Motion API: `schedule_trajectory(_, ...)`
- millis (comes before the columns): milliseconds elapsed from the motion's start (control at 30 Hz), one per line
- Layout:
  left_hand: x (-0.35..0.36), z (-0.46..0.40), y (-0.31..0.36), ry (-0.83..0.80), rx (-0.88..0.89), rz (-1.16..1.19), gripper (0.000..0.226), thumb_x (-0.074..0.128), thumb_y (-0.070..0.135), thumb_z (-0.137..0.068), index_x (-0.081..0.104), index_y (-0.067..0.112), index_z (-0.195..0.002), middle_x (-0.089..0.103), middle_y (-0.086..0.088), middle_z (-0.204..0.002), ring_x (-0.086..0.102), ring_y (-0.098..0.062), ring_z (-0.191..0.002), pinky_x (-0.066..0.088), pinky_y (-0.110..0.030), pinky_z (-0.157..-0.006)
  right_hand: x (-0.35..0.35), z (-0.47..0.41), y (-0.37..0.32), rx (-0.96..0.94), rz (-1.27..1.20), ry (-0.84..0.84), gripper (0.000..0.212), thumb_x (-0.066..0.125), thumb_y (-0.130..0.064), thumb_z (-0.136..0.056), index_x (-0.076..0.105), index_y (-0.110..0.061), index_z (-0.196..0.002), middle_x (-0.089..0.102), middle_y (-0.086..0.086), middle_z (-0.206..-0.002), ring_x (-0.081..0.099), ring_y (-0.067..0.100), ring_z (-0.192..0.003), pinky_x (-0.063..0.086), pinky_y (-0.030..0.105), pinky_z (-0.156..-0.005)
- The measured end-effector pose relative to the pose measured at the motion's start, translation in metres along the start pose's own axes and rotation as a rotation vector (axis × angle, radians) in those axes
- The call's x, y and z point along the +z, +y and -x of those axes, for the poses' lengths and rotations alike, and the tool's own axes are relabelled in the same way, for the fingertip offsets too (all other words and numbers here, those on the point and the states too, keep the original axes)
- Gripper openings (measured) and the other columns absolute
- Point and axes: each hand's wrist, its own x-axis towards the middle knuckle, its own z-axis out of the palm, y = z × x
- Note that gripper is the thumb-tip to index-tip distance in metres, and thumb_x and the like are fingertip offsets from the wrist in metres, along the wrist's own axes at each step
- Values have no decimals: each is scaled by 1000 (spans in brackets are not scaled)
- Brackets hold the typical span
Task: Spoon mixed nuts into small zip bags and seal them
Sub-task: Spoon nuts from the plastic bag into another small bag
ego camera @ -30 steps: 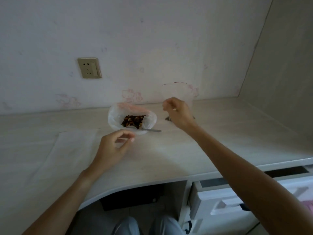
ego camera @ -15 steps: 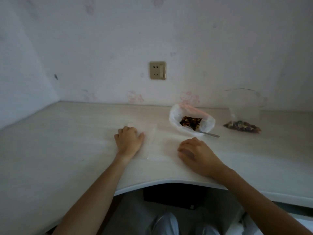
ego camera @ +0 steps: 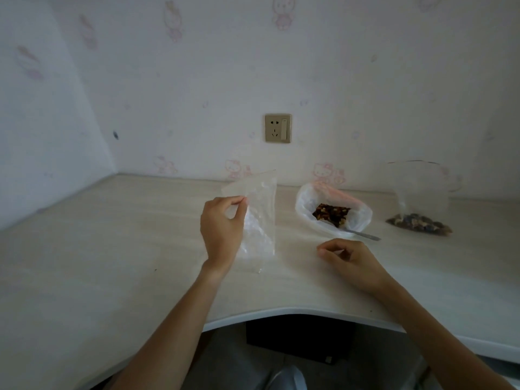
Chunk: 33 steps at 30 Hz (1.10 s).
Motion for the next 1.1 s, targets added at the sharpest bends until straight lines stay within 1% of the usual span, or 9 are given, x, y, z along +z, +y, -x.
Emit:
schedule_trajectory(100,0,-1,35,-8,152,64,11,78,30,-92,82,22,-99,76,15,-95,66,-10,-98,55,-33,-88,-5,-1,-18,6,-58,59,14,67,-34,-98,77,-25,-101,77,-9,-96,70,5,-88,57,30,-84)
schedule_trajectory(267,14,11,80,-66,374,124,9,81,26,-91,82,19,-97,74,11,-92,65,-12,-93,55,-37,-83,-22,-10,-67,-104,-371,254,26,72,-39,-94,74,-21,-113,79,-5,-104,74,12,-98,59,25,-77)
schedule_trajectory(367,24,25,97,-184,407,173,25,85,38,-86,79,22,-105,72,13,-88,65,-8,-89,55,-34,-82,-36,-9,-85,-126,-541,259,16,70,-20,-96,75,-14,-109,78,4,-105,75,18,-96,59,30,-82)
schedule_trajectory(467,24,25,110,-278,193,229,70,75,70,-80,56,28,-132,69,13,-72,68,-5,-73,49,-14,-72,-50,-2,-91,-183,-494,334,24,56,6,-93,76,-6,-89,77,10,-90,73,21,-87,59,28,-79)
schedule_trajectory(533,24,12,119,-362,-56,330,80,59,82,-83,45,28,-140,71,6,-65,70,-8,-64,50,-18,-68,-56,4,-94,-206,-423,361,27,55,9,-90,76,-7,-85,78,7,-89,72,18,-89,57,23,-80)
schedule_trajectory(633,22,-7,135,-632,-290,371,78,38,89,-86,66,25,-120,73,-3,-64,74,-13,-63,50,-28,-63,-62,10,-97,-222,-346,402,28,57,8,-89,78,-11,-84,78,1,-88,72,9,-88,54,16,-79)
schedule_trajectory(800,18,0,152,-763,-296,374,56,61,70,-90,78,17,-90,78,0,-75,76,-16,-66,50,-26,-59,-70,16,-100,-178,-347,442,29,57,2,-94,78,-19,-92,78,-9,-90,70,0,-83,52,12,-71)
schedule_trajectory(967,16,9,159,-746,-321,474,23,77,41,-91,78,19,-98,81,3,-84,79,-18,-75,53,-22,-58,-69,25,-103,-139,-242,359,15,70,-9,-88,72,-18,-100,74,-4,-104,68,13,-104,56,35,-93)
schedule_trajectory(1100,19,12,159,-651,-301,507,13,81,17,-89,77,15,-101,80,-2,-81,79,-17,-72,51,-16,-54,-66,32,-104,-80,-275,249,57,85,-51,-74,61,-27,-120,68,-8,-118,65,10,-113,54,30,-93)
